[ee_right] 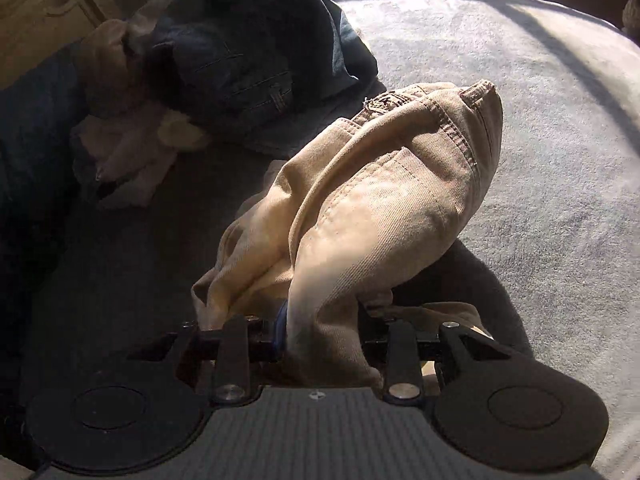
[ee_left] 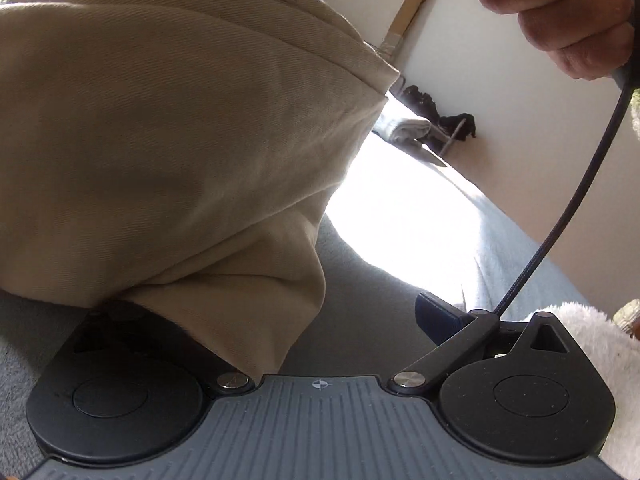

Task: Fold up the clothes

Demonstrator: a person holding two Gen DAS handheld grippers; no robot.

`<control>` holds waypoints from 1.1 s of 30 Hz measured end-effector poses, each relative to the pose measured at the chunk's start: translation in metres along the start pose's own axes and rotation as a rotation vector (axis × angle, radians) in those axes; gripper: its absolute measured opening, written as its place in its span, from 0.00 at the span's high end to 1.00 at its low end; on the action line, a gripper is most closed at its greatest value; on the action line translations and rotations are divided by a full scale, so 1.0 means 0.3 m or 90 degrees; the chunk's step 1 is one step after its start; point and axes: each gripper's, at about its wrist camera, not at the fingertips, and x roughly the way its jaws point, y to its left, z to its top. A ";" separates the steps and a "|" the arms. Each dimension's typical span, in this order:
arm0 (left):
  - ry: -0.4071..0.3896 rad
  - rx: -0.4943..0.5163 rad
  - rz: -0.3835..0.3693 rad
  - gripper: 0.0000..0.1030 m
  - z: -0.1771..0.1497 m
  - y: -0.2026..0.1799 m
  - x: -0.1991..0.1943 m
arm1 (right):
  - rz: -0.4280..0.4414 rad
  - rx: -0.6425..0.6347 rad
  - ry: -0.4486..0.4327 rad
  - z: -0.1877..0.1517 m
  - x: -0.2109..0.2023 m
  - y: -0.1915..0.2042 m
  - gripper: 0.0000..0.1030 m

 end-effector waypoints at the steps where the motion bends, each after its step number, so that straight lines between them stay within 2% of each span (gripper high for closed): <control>1: -0.001 -0.009 0.005 0.03 -0.024 0.018 -0.040 | -0.002 -0.017 -0.006 -0.022 0.005 0.019 0.67; 4: -0.009 -0.060 0.034 0.03 -0.099 0.082 -0.181 | -0.008 -0.066 -0.027 -0.085 0.031 0.072 0.67; 6: -0.032 -0.107 0.060 0.03 -0.144 0.128 -0.295 | -0.012 -0.100 -0.038 -0.126 0.064 0.110 0.67; 9: -0.072 -0.172 0.127 0.02 -0.193 0.204 -0.446 | -0.014 -0.150 -0.047 -0.181 0.109 0.177 0.67; 12: -0.137 -0.227 0.209 0.02 -0.213 0.276 -0.576 | -0.026 -0.208 -0.056 -0.238 0.113 0.237 0.67; 15: -0.217 -0.252 0.244 0.02 -0.182 0.316 -0.663 | -0.025 -0.259 -0.059 -0.308 0.084 0.268 0.67; 16: -0.237 -0.267 0.247 0.02 -0.167 0.327 -0.697 | -0.018 -0.272 -0.055 -0.335 0.070 0.273 0.67; 19: -0.273 -0.317 0.243 0.02 -0.093 0.371 -0.687 | 0.003 -0.296 -0.036 -0.420 0.029 0.272 0.68; 23: -0.270 -0.371 0.252 0.05 -0.096 0.416 -0.640 | 0.011 -0.263 -0.036 -0.499 -0.041 0.226 0.67; 25: -0.270 -0.395 0.256 0.11 -0.120 0.426 -0.624 | 0.008 -0.239 -0.047 -0.513 -0.077 0.212 0.67; 27: -0.278 -0.408 0.247 0.22 -0.141 0.411 -0.635 | -0.001 -0.224 -0.065 -0.516 -0.117 0.214 0.67; 28: -0.282 -0.410 0.245 0.24 -0.143 0.406 -0.640 | -0.005 -0.217 -0.075 -0.517 -0.136 0.215 0.67; 29: -0.287 -0.411 0.243 0.27 -0.145 0.401 -0.645 | -0.013 -0.230 -0.089 -0.512 -0.144 0.234 0.66; 31: -0.286 -0.408 0.242 0.33 -0.139 0.401 -0.646 | -0.027 -0.261 -0.118 -0.505 -0.150 0.276 0.55; 33: -0.285 -0.409 0.234 0.38 -0.129 0.415 -0.642 | -0.039 -0.296 -0.149 -0.502 -0.144 0.323 0.40</control>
